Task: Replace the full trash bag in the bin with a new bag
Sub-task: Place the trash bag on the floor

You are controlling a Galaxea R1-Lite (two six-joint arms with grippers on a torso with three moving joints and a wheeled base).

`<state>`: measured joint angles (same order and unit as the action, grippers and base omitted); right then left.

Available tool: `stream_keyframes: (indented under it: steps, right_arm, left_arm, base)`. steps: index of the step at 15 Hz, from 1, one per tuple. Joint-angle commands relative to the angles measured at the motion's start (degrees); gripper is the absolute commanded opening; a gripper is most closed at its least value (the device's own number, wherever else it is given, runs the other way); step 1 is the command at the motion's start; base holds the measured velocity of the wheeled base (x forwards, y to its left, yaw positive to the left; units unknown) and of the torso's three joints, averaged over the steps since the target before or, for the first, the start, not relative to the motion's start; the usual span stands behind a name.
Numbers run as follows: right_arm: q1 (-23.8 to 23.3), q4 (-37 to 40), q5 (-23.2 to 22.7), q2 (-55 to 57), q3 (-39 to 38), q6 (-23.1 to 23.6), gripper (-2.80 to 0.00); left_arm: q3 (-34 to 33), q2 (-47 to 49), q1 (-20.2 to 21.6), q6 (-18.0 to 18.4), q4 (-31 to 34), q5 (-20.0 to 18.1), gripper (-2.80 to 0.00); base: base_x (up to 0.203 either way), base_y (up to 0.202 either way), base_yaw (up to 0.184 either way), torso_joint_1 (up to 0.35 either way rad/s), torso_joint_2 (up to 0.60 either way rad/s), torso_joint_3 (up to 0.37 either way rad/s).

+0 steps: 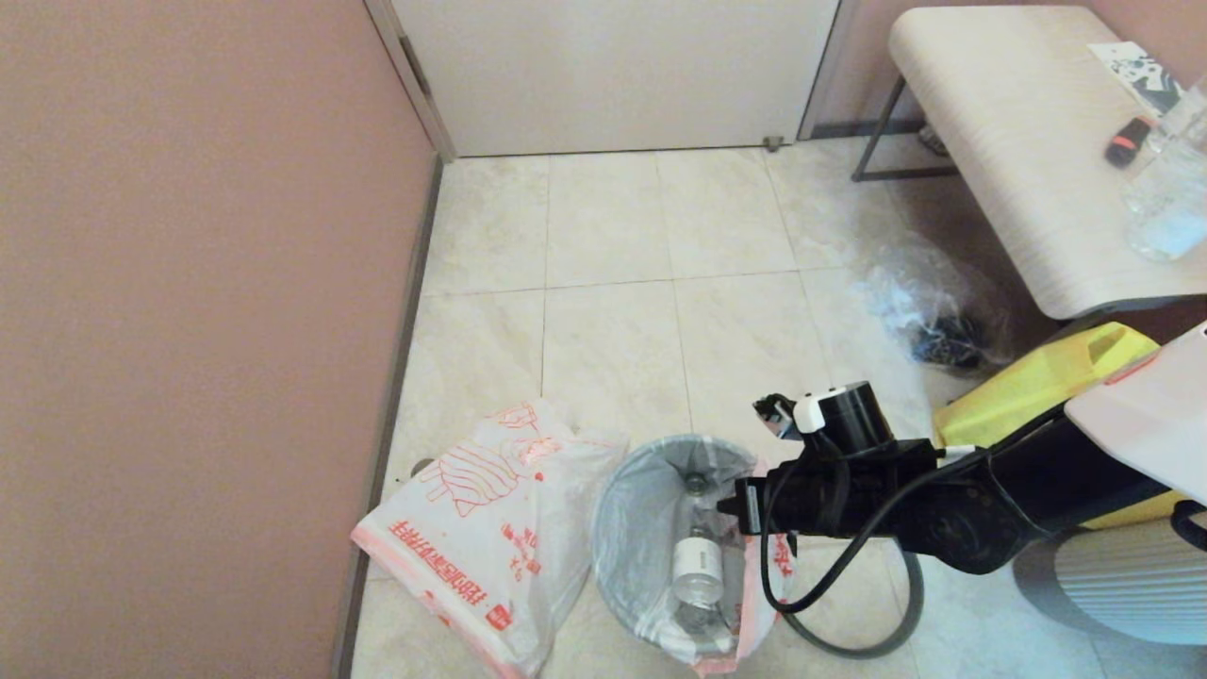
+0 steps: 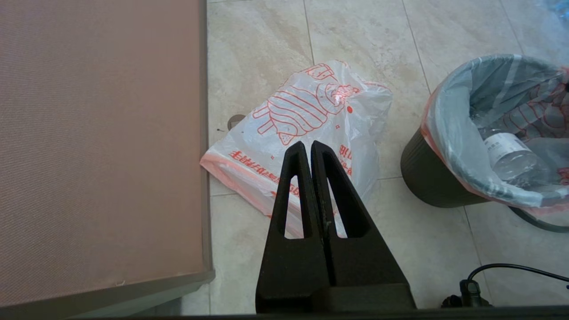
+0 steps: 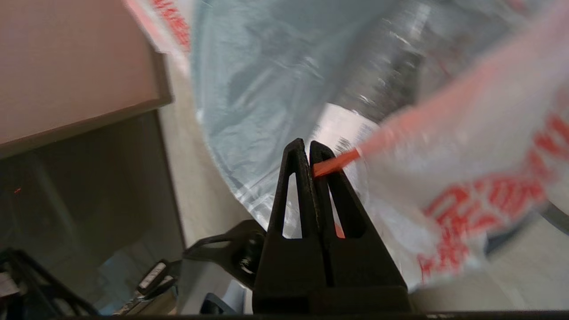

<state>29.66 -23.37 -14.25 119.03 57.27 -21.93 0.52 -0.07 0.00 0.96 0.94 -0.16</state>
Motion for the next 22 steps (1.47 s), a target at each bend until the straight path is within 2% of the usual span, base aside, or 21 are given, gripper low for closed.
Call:
stream_keyframes:
  steps: [1, 11, 22]
  right_arm:
    - [0.2, -0.1, -0.3, 2.3, 2.1, -0.1, -2.80]
    - [-1.4, 0.4, 0.2, 16.8, 14.6, 0.3, -2.80]
    - [-1.6, 0.4, 1.6, 12.3, 12.5, 0.4, -2.80]
  left_arm:
    - [0.0, 0.1, 0.0, 0.0, 0.0, 0.0, -2.80]
    - [0.0, 0.1, 0.0, 0.0, 0.0, 0.0, -2.80]
    - [0.0, 0.1, 0.0, 0.0, 0.0, 0.0, -2.80]
  base:
    - [0.000, 0.000, 0.000, 0.000, 0.00, 0.000]
    - [0.000, 0.000, 0.000, 0.000, 0.00, 0.000]
    - [0.000, 0.000, 0.000, 0.000, 0.00, 0.000]
